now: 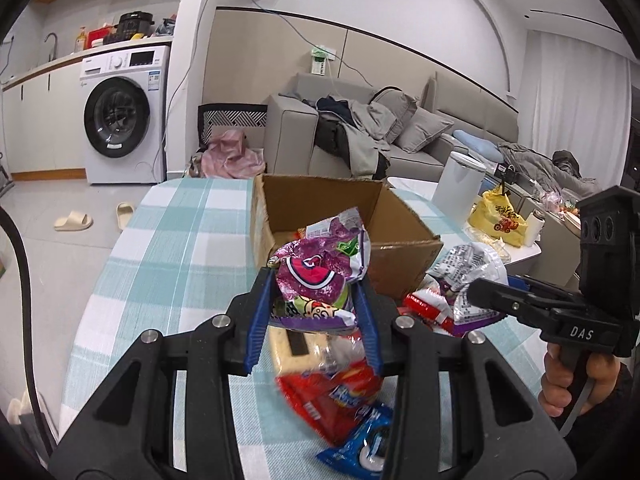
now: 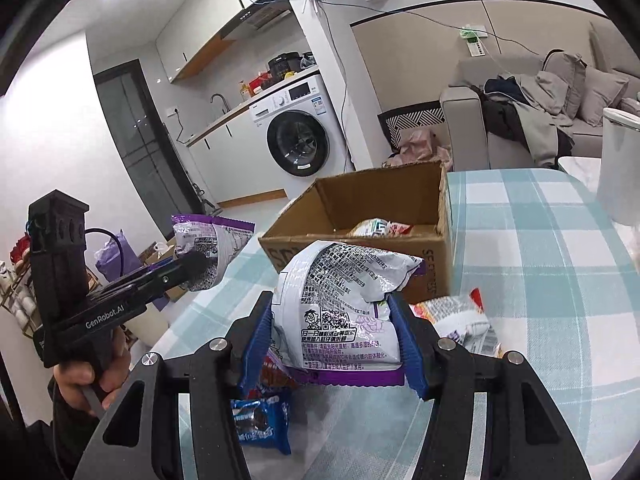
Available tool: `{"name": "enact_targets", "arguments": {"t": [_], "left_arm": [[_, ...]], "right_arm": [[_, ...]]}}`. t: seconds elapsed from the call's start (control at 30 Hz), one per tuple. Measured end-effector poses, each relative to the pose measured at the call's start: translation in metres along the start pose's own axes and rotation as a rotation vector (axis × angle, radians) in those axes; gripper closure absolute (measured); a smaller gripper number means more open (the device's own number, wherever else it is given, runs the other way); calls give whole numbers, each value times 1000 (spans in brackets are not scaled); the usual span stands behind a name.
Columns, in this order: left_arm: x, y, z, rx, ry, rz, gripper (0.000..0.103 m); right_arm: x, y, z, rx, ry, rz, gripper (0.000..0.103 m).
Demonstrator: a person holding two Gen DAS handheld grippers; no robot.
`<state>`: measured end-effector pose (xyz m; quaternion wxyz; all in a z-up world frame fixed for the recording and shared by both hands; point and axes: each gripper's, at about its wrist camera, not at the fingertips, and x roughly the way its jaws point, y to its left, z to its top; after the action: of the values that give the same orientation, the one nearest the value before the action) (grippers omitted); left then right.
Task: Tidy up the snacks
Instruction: 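Carry the white-purple bag with the right tool while the left tool carries the candy bag over the box, then open both tools to drop the two bags into the box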
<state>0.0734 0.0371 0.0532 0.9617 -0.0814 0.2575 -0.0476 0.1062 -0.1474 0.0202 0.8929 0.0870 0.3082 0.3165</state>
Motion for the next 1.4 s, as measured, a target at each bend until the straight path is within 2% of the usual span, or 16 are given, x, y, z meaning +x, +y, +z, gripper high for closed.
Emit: {"name": "enact_targets", "arguments": {"t": [0.63,1.4], "left_arm": [[42,-13,48,0,0,-5,67],[132,-9,52,-18,76,36,66]], "right_arm": [[16,-7,46,29,-17,-24,46],[75,-27,76,66,29,-82,46]]}}
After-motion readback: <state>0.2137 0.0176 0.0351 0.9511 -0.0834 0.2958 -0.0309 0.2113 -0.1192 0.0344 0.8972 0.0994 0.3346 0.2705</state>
